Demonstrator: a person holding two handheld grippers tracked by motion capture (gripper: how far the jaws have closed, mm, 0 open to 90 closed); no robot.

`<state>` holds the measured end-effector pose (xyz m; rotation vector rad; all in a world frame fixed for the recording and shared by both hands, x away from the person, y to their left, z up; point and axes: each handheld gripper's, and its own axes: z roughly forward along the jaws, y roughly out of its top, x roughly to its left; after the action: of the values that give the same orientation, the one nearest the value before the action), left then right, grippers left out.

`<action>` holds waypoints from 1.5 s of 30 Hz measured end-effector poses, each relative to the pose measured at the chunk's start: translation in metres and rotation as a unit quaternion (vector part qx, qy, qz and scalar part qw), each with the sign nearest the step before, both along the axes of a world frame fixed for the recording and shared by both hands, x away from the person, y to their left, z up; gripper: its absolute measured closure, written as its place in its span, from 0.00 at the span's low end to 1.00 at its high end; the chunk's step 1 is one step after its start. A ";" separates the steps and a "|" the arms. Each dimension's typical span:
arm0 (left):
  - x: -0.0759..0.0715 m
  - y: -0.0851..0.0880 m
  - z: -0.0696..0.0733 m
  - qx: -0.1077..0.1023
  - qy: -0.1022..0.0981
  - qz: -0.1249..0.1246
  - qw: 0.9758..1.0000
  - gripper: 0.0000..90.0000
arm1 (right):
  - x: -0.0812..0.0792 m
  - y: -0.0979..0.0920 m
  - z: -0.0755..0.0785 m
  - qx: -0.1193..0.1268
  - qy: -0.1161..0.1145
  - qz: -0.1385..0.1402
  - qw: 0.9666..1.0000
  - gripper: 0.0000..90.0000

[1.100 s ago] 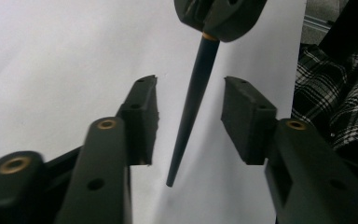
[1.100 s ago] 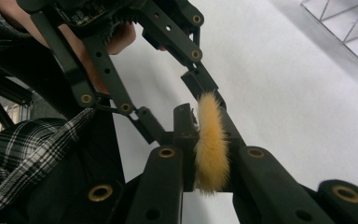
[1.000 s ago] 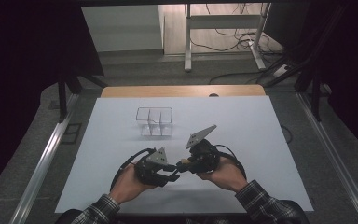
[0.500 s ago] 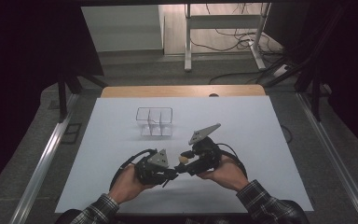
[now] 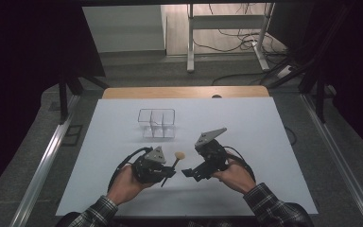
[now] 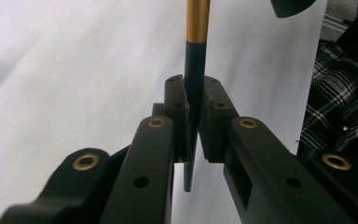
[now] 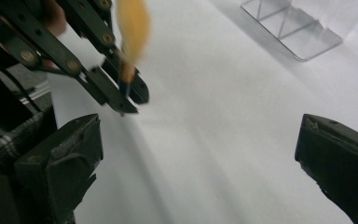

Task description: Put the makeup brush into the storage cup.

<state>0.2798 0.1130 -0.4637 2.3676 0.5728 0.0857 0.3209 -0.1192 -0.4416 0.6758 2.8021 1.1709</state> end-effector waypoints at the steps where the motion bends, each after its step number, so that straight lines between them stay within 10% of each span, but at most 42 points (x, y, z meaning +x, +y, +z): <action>1: 0.000 0.000 0.000 -0.001 0.000 0.001 1.000 0.92 | 0.000 -0.001 0.000 0.000 0.001 0.000 1.000 0.01; 18: 0.003 0.015 0.004 -0.016 -0.003 0.022 1.000 0.92 | -0.004 -0.015 0.001 -0.031 -0.059 -0.032 0.997 0.00; 45: 0.008 0.034 0.006 -0.035 -0.005 0.060 0.998 0.92 | -0.008 -0.040 -0.001 -0.059 -0.075 -0.071 0.993 0.00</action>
<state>0.2879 0.1471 -0.4572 2.2630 0.7025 0.1298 0.3130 -0.1596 -0.4430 0.7296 2.6259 0.9800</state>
